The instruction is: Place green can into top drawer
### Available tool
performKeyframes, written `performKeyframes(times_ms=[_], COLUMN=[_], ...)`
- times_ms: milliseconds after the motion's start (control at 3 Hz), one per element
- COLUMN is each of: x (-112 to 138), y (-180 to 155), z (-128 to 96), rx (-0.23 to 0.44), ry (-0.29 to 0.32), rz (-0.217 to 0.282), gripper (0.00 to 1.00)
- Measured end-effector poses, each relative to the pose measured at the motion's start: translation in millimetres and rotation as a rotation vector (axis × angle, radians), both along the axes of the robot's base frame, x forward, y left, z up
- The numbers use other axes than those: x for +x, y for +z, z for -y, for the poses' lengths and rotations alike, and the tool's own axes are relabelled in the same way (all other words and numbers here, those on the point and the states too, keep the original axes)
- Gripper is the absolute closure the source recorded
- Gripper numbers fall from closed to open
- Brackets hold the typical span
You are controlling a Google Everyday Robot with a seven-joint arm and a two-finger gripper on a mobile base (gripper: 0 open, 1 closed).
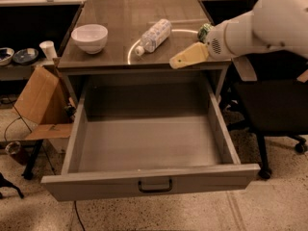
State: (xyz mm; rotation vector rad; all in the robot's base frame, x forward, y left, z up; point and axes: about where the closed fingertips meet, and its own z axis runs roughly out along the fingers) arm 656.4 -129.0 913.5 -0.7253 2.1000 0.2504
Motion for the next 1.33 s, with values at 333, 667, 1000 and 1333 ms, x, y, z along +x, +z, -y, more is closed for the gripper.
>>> performKeyframes(times_ms=[333,667,1000,1333], x=[29.4,65.1,123.1,157.4], y=[-6.4,3.0,-1.0,-7.6], z=[-25.1,-30.1,15.6,45.9], rx=[0.014,-0.021,-0.143,-0.217], ry=[-0.017,-0.082,-0.209,-0.263], rz=[0.048,0.116,0.142,0.144], gripper=[0.00,0.00,0.00,0.00])
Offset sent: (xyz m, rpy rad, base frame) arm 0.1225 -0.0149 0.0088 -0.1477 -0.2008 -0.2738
